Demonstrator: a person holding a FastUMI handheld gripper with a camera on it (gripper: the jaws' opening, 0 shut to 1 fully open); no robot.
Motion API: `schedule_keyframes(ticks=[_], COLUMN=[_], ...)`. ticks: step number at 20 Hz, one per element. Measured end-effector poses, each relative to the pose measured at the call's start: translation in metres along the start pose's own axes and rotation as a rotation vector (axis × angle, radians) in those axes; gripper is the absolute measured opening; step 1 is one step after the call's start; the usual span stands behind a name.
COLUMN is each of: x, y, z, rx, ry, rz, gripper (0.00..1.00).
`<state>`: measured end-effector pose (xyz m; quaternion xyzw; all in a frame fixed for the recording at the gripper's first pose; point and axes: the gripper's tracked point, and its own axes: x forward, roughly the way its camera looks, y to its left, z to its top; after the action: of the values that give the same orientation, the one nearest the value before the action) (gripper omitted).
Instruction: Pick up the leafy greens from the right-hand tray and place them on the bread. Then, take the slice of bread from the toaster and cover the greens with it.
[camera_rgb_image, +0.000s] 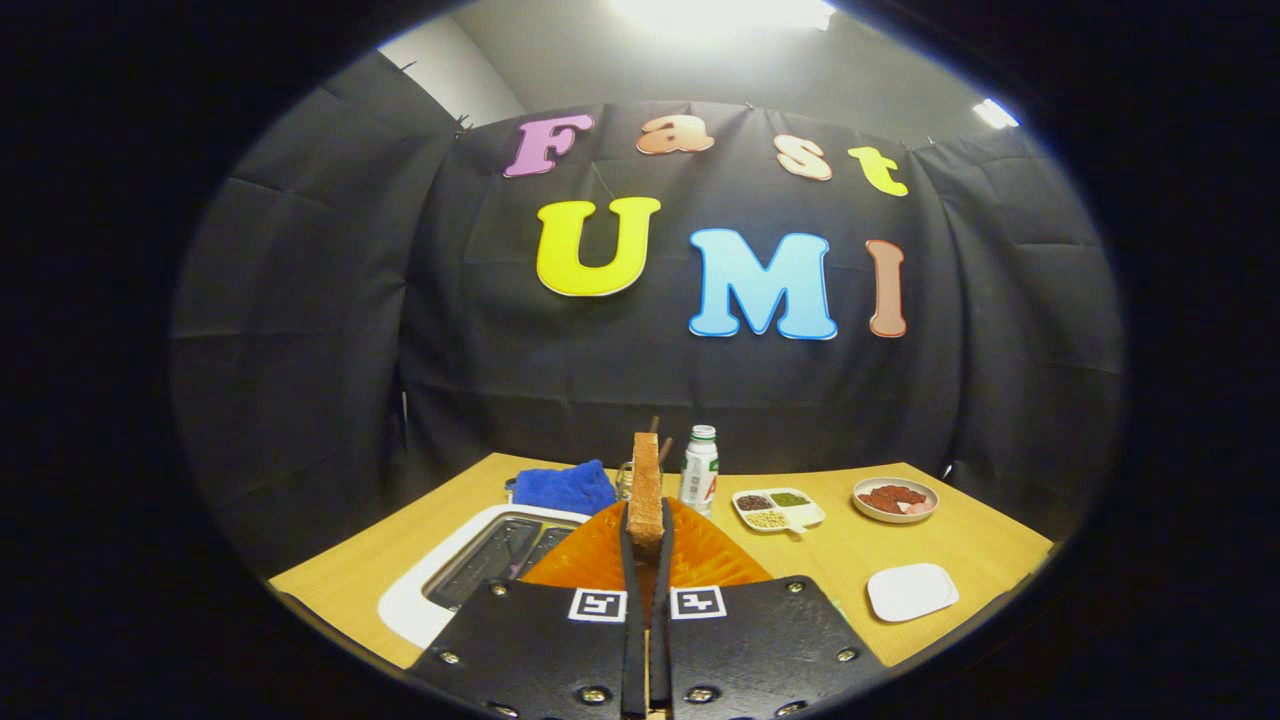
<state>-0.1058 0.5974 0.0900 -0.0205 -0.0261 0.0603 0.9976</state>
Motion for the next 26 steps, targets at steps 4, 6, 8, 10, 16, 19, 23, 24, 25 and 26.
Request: schedule_keyframes(ticks=[4,6,8,10,16,19,23,24,25,26], x=[0.011,0.013,0.014,0.012,0.014,0.02,0.029,0.03,0.031,0.032], y=[-0.031,-0.042,-0.048,-0.046,-0.048,-0.054,-0.055,-0.058,-0.061,-0.064], z=[-0.024,-0.036,-0.048,-0.059,-0.079,-0.095,-0.107,-0.112,-0.117,-0.119], rx=[0.004,0.0,0.003,0.016,0.114,0.145,0.188,0.215,0.237,0.255], ry=[0.051,0.08,0.102,0.118,0.154,0.197,0.184,0.191,0.198,0.199], rz=[-0.052,-0.065,-0.063,-0.031,0.058,0.067,0.118,0.13,0.138,0.149], gripper=[0.02,0.02,0.02,0.02,0.02,0.02,0.02,0.02,0.02,0.02])
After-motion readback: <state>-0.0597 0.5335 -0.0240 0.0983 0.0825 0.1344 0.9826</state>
